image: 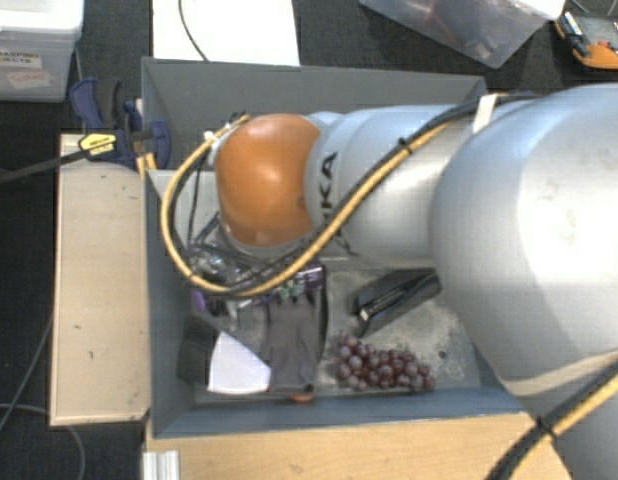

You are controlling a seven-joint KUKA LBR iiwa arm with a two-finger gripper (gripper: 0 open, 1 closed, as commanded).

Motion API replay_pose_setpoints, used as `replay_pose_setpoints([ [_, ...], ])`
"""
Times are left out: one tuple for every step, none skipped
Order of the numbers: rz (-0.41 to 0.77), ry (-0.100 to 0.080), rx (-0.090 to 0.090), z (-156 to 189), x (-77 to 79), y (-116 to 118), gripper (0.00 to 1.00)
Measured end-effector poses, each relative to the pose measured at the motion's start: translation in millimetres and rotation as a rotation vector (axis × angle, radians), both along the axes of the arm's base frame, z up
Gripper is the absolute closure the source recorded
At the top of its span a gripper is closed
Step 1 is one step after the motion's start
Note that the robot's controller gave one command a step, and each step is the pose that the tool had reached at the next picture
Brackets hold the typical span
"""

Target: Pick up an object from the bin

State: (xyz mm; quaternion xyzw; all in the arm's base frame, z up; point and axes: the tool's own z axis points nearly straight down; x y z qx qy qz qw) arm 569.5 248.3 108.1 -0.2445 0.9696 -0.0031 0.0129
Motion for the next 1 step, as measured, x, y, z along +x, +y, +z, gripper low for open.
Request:
replay_pose_setpoints([
  [-0.002, -0.012, 0.005, 34.6, 3.0, 1.2, 1.0],
])
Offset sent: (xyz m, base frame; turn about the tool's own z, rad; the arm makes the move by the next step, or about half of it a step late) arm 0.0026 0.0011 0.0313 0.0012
